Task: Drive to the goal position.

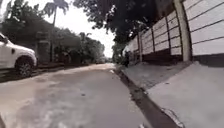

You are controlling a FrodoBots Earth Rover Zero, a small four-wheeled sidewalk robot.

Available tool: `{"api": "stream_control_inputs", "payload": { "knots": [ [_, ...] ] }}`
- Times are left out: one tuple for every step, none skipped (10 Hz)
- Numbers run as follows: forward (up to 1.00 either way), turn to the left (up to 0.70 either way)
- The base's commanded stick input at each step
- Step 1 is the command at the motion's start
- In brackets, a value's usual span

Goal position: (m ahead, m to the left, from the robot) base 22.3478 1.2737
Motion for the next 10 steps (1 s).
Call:
{"api": "stream_control_inputs", "payload": {
  "knots": [
    [0.85, 0.0],
    [0.85, 0.0],
    [0.85, 0.0],
    [0.85, 0.0],
    [0.85, 0.0],
    [0.85, 0.0],
    [0.85, 0.0],
    [0.85, 0.0],
    [0.85, 0.0],
    [0.85, 0.0]
  ]
}}
